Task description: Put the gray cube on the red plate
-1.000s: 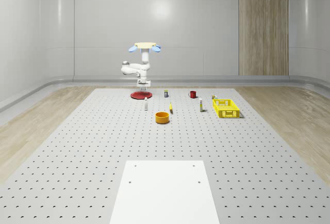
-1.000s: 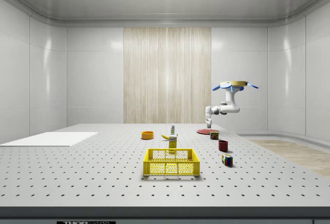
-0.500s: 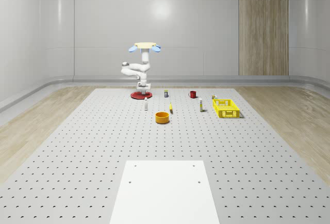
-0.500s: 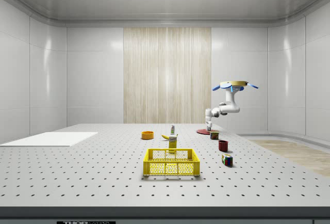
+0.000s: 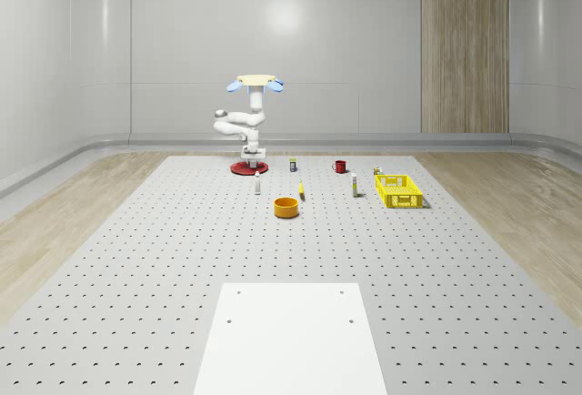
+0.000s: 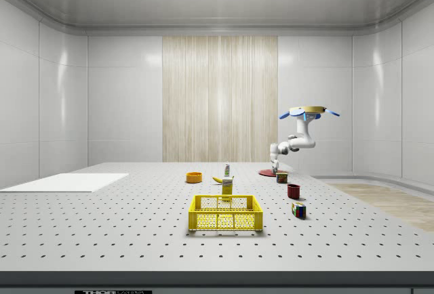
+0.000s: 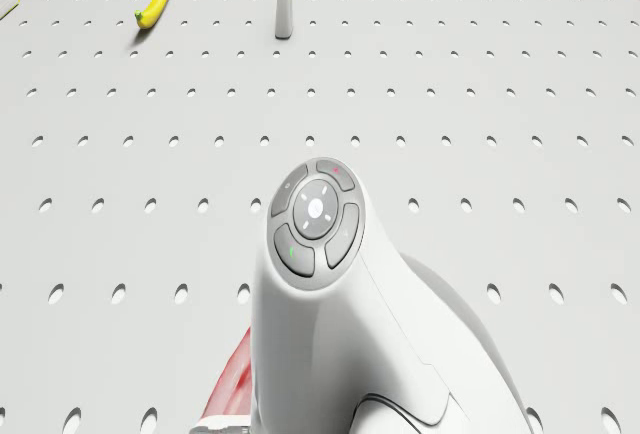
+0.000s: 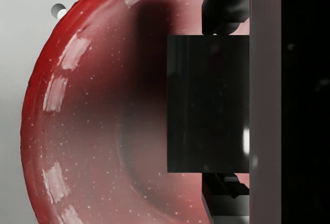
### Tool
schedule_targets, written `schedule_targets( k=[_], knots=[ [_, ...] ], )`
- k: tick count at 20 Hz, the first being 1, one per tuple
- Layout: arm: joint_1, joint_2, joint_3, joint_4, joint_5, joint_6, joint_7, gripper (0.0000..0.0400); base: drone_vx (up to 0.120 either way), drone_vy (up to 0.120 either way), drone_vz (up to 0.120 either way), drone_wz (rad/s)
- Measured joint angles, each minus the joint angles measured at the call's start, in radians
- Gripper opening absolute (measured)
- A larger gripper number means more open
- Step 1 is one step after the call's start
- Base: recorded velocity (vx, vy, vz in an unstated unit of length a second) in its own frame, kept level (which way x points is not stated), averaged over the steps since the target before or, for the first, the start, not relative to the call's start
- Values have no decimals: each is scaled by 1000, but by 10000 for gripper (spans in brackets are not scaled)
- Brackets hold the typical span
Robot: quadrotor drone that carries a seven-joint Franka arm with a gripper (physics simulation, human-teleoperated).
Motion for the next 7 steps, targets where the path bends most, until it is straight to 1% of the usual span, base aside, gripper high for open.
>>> schedule_targets(
  k=[4, 7],
  knots=[
    [7, 2, 42, -9, 38, -16, -1, 395, 0, 0, 0, 0],
    [10, 3, 56, -12, 52, -21, -1, 397, 0, 0, 0, 0]
  ],
)
